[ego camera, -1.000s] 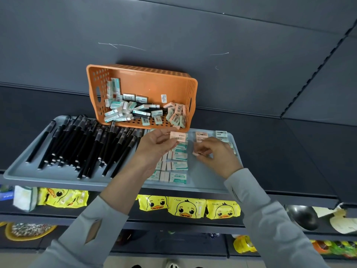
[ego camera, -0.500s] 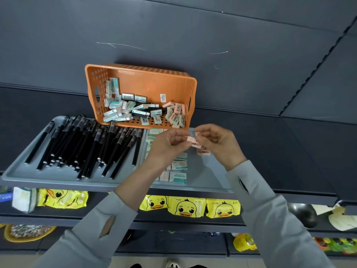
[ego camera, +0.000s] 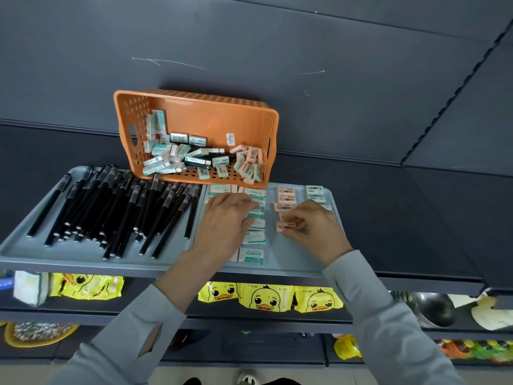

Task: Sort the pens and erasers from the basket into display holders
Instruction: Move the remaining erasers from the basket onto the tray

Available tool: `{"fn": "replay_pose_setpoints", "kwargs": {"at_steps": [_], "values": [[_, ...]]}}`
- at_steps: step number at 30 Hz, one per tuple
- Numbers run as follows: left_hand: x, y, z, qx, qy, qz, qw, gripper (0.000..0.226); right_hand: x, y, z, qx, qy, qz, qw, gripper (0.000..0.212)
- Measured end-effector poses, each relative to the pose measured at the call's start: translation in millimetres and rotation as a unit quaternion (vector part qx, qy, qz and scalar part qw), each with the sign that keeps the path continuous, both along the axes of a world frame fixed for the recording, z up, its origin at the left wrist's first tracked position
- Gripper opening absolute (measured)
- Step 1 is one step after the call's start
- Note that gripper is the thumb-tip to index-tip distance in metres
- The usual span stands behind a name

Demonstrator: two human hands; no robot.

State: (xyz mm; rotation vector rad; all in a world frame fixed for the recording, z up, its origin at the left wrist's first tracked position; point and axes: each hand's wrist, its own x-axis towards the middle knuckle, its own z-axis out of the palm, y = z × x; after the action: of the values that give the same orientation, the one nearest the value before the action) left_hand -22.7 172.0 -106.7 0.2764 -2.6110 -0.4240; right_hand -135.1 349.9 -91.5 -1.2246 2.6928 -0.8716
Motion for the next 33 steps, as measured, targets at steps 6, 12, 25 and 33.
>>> {"fn": "replay_pose_setpoints", "kwargs": {"at_steps": [6, 12, 25, 33], "values": [[3, -2, 0, -0.001, -0.014, -0.008, 1.000, 0.041, -2, -12, 11, 0.026, 0.060, 0.012, 0.998, 0.015], [11, -20, 18, 0.046, 0.024, 0.019, 0.998, 0.032, -11, -59, 47, -0.003, 0.097, 0.081, 0.992, 0.033], [-57, -140, 45, -0.093, -0.196, 0.074, 0.973, 0.084, -21, -195, 42, 0.407, 0.181, -0.039, 0.894, 0.063], [-79, -153, 36, -0.151, -0.224, 0.024, 0.962, 0.085, -25, -192, 53, 0.139, 0.083, -0.064, 0.985, 0.044]]}}
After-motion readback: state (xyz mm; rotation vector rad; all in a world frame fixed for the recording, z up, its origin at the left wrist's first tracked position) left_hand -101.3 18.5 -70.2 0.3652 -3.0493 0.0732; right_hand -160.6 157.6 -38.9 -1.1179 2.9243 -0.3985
